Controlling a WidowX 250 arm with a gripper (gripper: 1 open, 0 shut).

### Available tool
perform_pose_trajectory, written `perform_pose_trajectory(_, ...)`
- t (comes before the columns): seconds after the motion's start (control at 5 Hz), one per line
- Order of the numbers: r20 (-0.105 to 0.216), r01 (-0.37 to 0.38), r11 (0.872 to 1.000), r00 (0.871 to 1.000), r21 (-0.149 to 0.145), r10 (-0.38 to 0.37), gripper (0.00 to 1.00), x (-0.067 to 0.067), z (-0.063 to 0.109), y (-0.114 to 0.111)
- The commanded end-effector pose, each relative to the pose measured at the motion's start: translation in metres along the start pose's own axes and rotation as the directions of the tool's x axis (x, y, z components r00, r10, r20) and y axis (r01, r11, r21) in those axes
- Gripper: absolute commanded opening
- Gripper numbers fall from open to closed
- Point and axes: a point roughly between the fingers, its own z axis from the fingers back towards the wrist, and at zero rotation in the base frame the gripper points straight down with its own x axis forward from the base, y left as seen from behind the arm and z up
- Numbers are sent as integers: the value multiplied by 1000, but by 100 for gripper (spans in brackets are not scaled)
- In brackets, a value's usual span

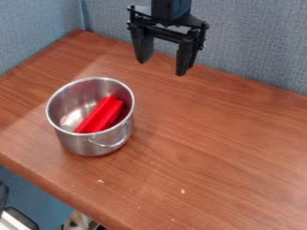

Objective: Move the red object from the metal pot to the table

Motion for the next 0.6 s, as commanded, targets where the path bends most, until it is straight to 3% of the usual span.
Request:
perform_pose_trajectory(0.0, -18, 0, 1000, 1000, 1, 0, 100, -1, -5, 0)
perform_pose_trajectory(0.2, -48, 6, 1000, 999, 6, -6, 100, -13, -11, 12)
perform_pose_trajectory(0.4, -31, 8, 1000, 999, 10, -8, 100, -29, -6, 32)
